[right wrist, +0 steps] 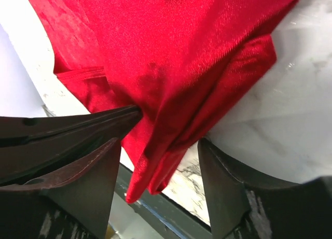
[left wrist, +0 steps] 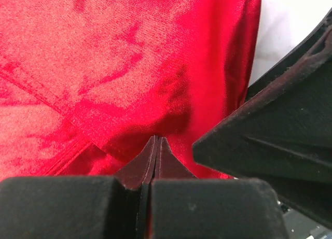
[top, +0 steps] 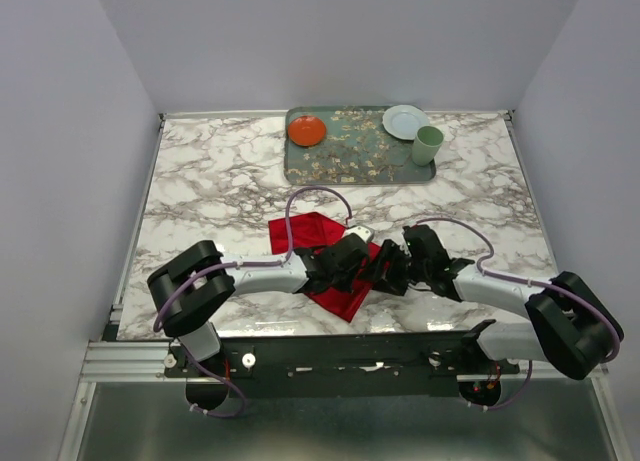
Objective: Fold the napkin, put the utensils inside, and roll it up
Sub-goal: Roll the napkin with the utensil
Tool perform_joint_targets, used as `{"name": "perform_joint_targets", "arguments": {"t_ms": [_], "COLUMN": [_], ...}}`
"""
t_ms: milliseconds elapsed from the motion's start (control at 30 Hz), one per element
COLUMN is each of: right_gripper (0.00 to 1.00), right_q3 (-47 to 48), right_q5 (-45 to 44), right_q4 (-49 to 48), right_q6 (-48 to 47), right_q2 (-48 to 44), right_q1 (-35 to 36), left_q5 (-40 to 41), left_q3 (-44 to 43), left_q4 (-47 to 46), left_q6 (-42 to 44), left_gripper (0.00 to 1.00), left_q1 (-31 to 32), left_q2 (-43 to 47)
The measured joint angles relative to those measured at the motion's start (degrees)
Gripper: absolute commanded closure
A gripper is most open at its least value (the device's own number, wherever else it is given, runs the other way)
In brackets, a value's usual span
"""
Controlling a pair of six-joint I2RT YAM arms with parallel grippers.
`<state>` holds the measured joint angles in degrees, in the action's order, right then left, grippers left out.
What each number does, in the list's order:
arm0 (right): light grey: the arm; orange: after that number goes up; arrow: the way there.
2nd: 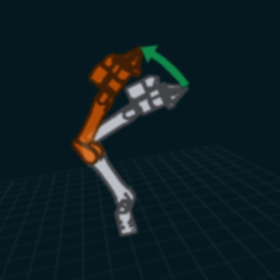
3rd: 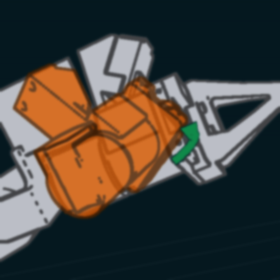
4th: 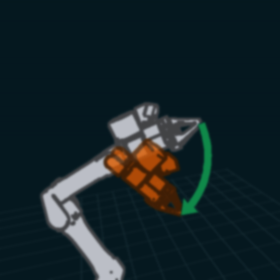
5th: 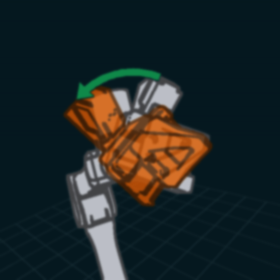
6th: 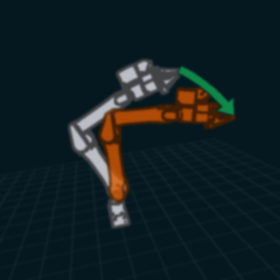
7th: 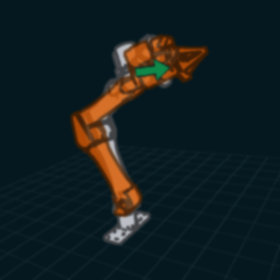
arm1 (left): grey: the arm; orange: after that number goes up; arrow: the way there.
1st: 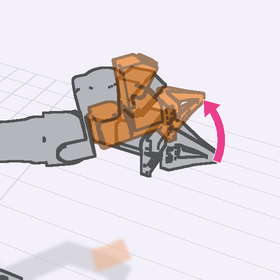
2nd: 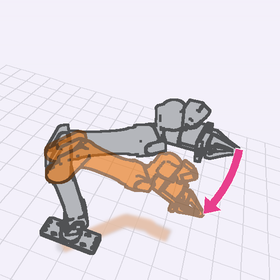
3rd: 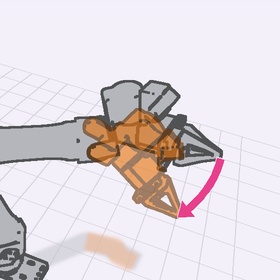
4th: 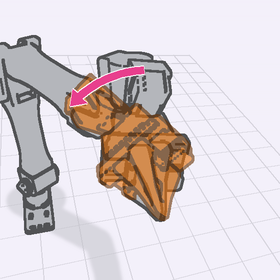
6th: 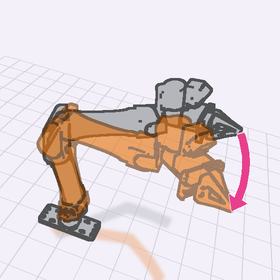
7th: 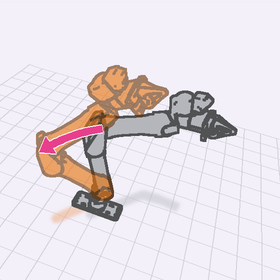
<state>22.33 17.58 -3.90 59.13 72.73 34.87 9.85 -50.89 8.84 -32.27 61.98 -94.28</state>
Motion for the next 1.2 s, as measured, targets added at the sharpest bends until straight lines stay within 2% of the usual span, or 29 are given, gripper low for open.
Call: {"name": "perform_joint_targets", "arguments": {"t_ms": [133, 200, 233, 600, 767, 867, 900, 1000, 1067, 1100, 1133, 1200], "right_gripper": [0.32, 0.4, 0.41, 0.45, 0.43, 0.33, 0.29, 0.19, 0.16, 0.15, 0.14, 0.14], "right_q3": [0.0, 0.0, 0.0, -0.15, -0.11, -0.09, 0.04, 1.51, 2.67, 2.97, 3.28, 3.82], "right_q5": [0.37, 0.39, 0.39, 1.16, 1.44, 0.94, 0.63, -1.07, -3.21, -4.33, -5.31, -6.08], "right_q4": [-1.55, -1.97, -2.29, -5.38, -6.08, -4.96, -3.76, 1.55, 6.38, 8.72, 11.74, 16.0], "right_q6": [1.31, 1.79, 1.92, 3.45, 3.65, 3.06, 2.6, 0.44, -1.46, -2.64, -3.85, -5.81], "right_q2": [1.11, 1.46, 1.68, 4.68, 5.33, 4.39, 3.72, 0.94, -1.4, -2.71, -4.72, -8.07], "right_q1": [0.0, 0.0, 0.0, 0.07, 0.09, 0.33, 0.33, 0.35, 0.31, -0.02, -0.68, -2.89], "left_q5": [-0.07, -0.26, -0.44, -0.81, -0.5, 0.09, 0.28, 0.66, 0.7, 0.76, 0.81, 1.53], "left_q3": [0.39, 1.05, 1.38, 3.78, 4.35, 3.32, 2.4, 0.79, 0.26, -0.11, -0.2, -0.44], "left_q4": [-1.88, -3.17, -3.76, -9.25, -9.6, -6.45, -4.13, -0.48, 1.05, 1.79, 1.9, 2.27], "left_q6": [0.09, -0.04, -0.13, -0.61, -0.48, 0.57, 1.29, 2.12, 2.51, 2.56, 2.56, 2.84], "left_gripper": [1.0, 1.0, 1.0, 1.0, 1.0, 0.85, 0.72, 0.56, 0.52, 0.36, 0.29, 0.29], "left_q1": [-0.02, -0.02, -0.02, -0.11, -0.13, -0.13, -0.13, -0.13, -0.13, -0.13, -0.11, 0.35], "left_q2": [-0.74, -0.79, -0.9, -0.96, -0.5, -0.02, 0.17, 1.62, 3.56, 5.18, 5.97, 8.48]}}
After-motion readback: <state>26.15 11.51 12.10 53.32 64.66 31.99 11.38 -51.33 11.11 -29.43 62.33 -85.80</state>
